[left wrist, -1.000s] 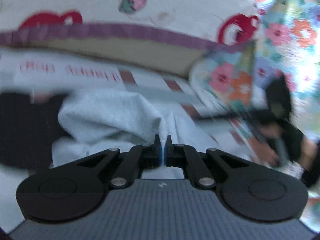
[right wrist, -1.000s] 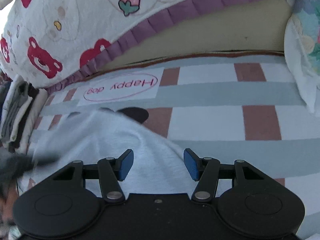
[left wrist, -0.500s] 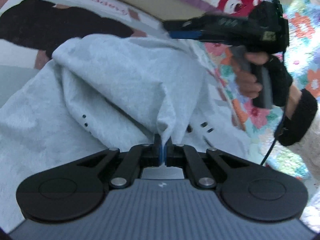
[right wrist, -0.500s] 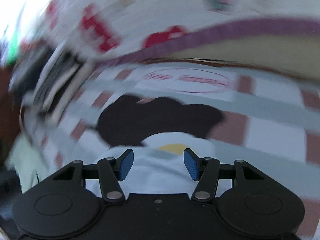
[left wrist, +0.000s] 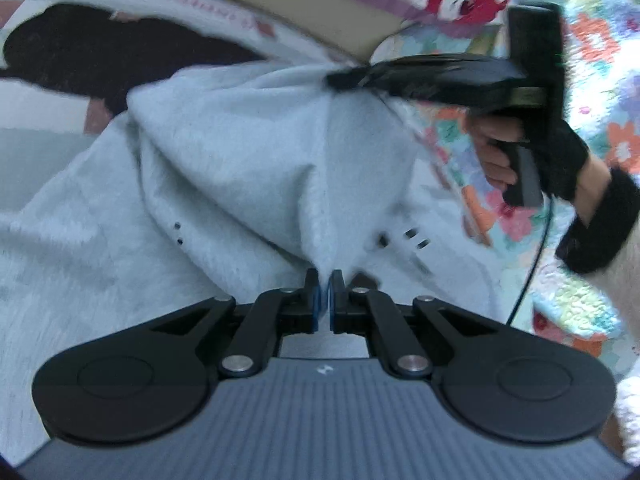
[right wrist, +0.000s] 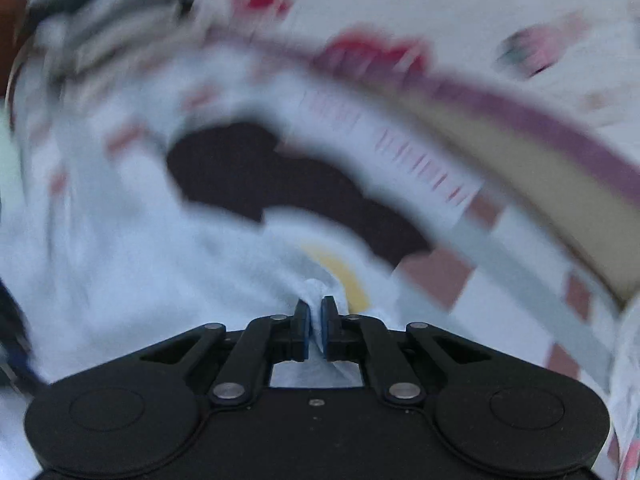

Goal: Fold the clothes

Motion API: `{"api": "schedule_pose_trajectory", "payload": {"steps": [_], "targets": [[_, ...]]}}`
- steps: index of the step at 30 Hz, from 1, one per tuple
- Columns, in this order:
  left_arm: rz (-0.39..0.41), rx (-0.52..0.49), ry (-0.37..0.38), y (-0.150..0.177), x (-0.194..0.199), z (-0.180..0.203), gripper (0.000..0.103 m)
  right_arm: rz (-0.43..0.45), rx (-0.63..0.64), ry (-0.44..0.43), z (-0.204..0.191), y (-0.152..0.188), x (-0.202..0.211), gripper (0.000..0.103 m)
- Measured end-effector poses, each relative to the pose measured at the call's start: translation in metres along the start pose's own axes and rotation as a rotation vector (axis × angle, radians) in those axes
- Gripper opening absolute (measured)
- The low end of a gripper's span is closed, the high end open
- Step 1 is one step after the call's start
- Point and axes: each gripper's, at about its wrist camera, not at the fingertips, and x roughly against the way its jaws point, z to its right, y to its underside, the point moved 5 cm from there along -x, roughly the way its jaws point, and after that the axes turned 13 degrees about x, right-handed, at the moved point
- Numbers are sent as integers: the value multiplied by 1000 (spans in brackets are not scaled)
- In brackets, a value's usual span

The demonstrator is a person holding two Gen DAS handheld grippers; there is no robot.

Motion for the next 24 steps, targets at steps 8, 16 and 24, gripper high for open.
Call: {"api": "schedule_pose_trajectory", "payload": {"steps": [8,16,24], "targets": [[63,-72,151,-10,28,25,9,5,-454,232,21,105,114,5],[59,-95,86,-10,27,25,21,-433,-439,304,2,190,125,5],[67,-22,-92,-46,1,3,37,-89,-778,248,40,164,122,52]]}}
